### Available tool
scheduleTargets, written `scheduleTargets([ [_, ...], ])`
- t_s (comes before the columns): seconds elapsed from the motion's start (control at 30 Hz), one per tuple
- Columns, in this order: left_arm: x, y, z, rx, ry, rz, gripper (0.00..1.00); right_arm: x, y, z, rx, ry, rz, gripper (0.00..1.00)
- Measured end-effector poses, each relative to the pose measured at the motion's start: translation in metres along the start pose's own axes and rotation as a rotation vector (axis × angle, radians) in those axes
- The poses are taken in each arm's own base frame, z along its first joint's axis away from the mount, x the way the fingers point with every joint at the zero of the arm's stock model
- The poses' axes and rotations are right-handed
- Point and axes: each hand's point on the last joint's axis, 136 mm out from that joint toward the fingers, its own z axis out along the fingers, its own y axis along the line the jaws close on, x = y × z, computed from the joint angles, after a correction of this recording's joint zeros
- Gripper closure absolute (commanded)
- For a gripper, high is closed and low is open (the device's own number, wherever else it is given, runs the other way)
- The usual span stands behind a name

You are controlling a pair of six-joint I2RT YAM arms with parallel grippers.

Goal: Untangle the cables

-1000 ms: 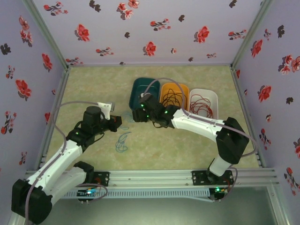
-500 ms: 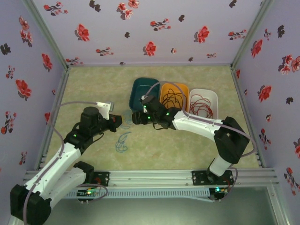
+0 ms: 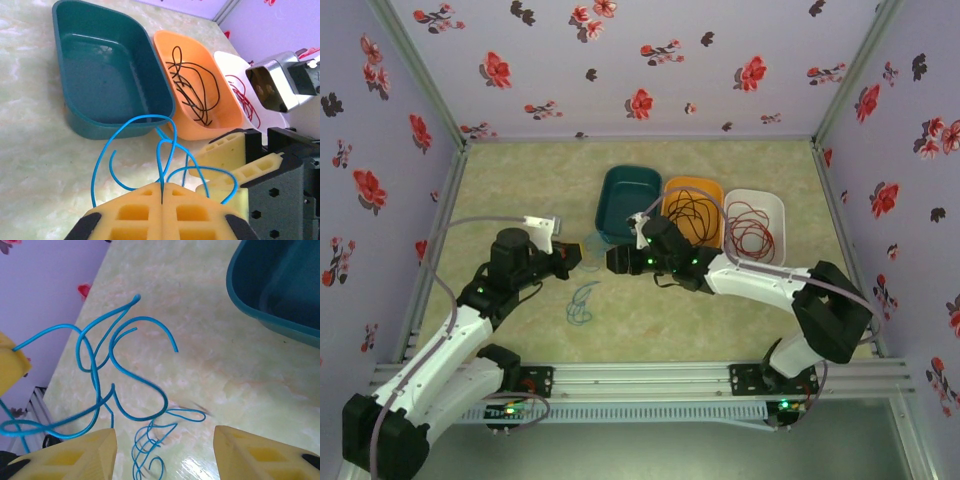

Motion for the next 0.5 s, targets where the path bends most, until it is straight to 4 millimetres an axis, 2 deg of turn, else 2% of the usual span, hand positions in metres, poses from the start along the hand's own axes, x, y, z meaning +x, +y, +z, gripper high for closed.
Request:
scheduleTargets([
  [0.27, -0.006, -0.003, 0.000, 0.014, -0.022, -0.014, 1.00, -0.012, 0.010, -0.001, -0.047, -0.057, -0.001, 0.45],
  [0.5, -0.005, -0.008, 0.000, 0.040, -0.017, -0.016, 1.00, -0.020, 0.009, 0.004, -0.049, -0.101, 0.006, 0.54],
])
